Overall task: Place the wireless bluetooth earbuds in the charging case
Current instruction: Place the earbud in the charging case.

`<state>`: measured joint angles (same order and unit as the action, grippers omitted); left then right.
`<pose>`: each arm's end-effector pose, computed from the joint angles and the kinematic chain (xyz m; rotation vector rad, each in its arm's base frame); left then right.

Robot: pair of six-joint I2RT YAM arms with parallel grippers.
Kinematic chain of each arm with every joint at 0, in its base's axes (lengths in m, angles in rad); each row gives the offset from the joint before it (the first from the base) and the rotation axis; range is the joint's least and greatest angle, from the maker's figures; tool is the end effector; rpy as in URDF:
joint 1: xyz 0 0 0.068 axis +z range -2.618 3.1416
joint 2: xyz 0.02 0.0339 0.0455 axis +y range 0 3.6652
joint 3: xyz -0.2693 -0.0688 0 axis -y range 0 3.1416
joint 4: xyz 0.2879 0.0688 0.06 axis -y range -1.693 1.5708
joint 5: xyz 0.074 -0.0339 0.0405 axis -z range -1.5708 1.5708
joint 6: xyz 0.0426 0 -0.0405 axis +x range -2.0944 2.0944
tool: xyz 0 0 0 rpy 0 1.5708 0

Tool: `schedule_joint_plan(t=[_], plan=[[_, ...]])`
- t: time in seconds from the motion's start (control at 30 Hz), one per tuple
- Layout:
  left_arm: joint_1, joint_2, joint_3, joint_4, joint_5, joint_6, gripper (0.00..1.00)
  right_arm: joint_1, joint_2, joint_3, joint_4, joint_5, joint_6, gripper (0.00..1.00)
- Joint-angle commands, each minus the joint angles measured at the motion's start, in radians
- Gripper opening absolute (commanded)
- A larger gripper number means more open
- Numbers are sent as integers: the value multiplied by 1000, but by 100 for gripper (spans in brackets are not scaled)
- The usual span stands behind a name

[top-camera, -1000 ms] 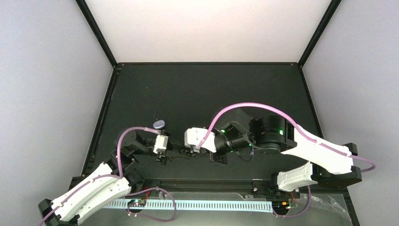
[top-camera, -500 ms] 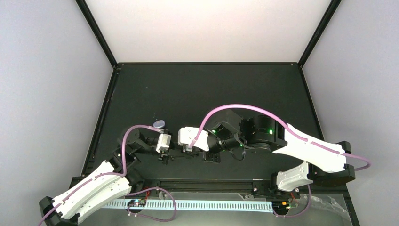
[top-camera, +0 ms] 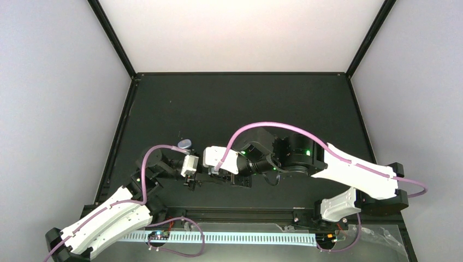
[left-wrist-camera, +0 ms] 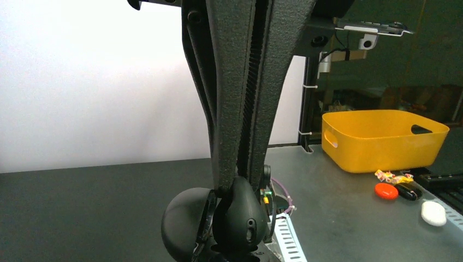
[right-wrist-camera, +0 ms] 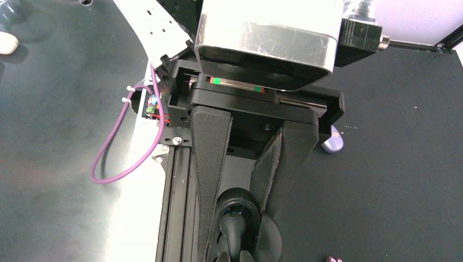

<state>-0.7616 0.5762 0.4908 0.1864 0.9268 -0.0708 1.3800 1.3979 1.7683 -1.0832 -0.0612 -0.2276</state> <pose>0.1105 -0.1525 0.3055 1.2535 1.1002 -1.3200 0.0559 0.3034 0.4627 -1.7319 1.6231 0.6524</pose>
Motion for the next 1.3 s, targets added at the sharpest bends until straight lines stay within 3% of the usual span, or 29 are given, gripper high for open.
schedule_joint_plan(t=[0.0, 1.27], plan=[[-4, -5, 34, 6, 11, 6, 2, 7, 1, -10, 11, 29, -7, 1], [-4, -21, 38, -1, -3, 8, 2, 8, 54, -4, 13, 75, 22, 1]])
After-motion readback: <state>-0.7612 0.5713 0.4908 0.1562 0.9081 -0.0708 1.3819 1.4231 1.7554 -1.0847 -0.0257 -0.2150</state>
